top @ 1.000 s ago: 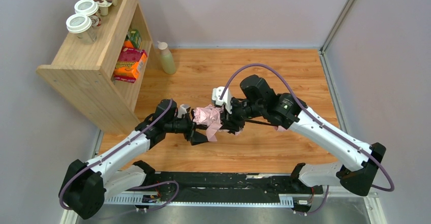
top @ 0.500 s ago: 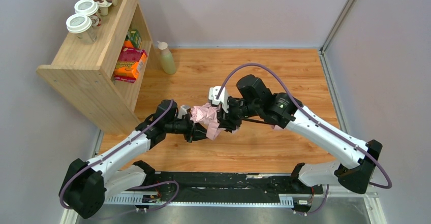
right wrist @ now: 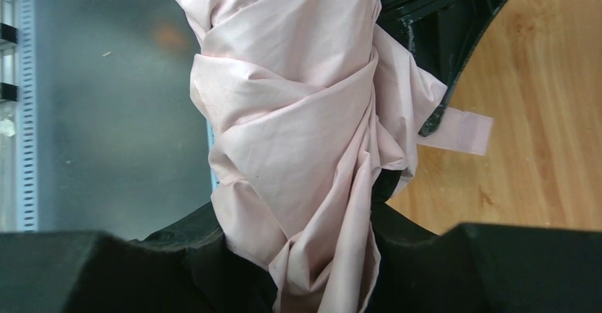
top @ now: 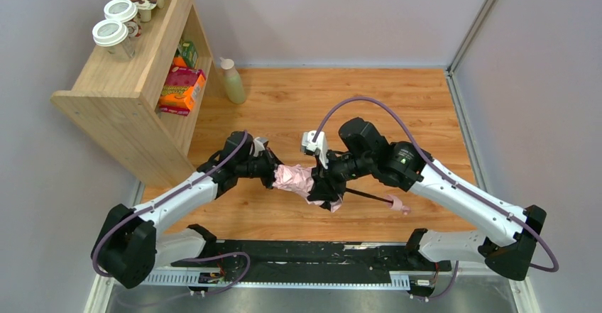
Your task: Put away the umbrella
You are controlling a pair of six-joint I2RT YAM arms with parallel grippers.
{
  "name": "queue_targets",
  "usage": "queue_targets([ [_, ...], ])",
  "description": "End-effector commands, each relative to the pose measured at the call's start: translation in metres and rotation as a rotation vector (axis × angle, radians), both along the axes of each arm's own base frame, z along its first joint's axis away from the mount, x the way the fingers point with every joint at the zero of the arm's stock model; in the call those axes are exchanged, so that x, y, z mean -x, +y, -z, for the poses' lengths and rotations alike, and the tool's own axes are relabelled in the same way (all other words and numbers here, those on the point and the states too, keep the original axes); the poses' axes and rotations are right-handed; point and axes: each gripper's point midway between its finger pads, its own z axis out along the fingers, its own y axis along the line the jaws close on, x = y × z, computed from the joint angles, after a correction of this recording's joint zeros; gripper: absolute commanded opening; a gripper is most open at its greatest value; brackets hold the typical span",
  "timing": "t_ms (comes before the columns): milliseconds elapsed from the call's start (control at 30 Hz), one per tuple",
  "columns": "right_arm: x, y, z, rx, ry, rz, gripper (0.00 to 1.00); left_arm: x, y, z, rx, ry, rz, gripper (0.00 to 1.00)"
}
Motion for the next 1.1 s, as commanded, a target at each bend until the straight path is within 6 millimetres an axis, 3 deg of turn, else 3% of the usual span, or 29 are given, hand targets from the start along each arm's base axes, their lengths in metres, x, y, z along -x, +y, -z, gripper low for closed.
queue_targets([
  [0,0.048,0.003,-0.051,-0.184,0.148,-0.148,0.00,-0.031,0.000,-0.010,0.018,-0.189,-0.073,0.00],
  [33,0.054,0.001,-0.047,-0.180,0.189,-0.150,0.00,-0.036,0.002,-0.010,-0.015,-0.272,-0.069,0.00],
  [100,0.060,-0.001,-0.036,-0.152,0.268,-0.135,0.00,-0.054,0.007,-0.034,-0.085,-0.469,-0.068,0.00],
  [167,0.068,-0.005,-0.030,-0.116,0.347,-0.132,0.00,-0.065,0.021,-0.040,-0.219,-0.608,-0.075,0.00],
  [233,0.073,-0.010,-0.024,-0.089,0.405,-0.110,0.00,-0.072,0.036,-0.069,-0.267,-0.811,-0.123,0.00],
  [333,0.073,-0.012,-0.027,-0.109,0.534,-0.081,0.00,-0.077,0.042,-0.105,-0.237,-1.061,-0.184,0.00],
  [433,0.069,-0.008,-0.034,-0.152,0.690,-0.076,0.00,-0.056,0.037,-0.144,-0.159,-1.391,-0.121,0.00],
  [567,0.066,-0.001,-0.054,-0.194,0.796,-0.117,0.00,-0.020,0.026,-0.167,-0.066,-1.641,0.049,0.00],
  [633,0.069,-0.003,-0.058,-0.170,0.793,-0.161,0.00,-0.012,0.022,-0.171,-0.031,-1.675,0.105,0.00],
  [733,0.065,-0.007,-0.044,-0.110,0.820,-0.172,0.00,0.019,0.009,-0.181,0.131,-1.749,0.290,0.00],
  [867,0.055,0.004,-0.036,-0.116,0.865,-0.174,0.00,0.044,0.004,-0.182,0.216,-1.785,0.434,0.00],
  [967,0.044,0.011,-0.034,-0.145,0.874,-0.168,0.00,0.064,0.007,-0.185,0.263,-1.846,0.484,0.00],
  [1067,0.032,0.012,-0.034,-0.183,0.904,-0.133,0.00,0.070,0.017,-0.190,0.210,-1.949,0.411,0.00],
])
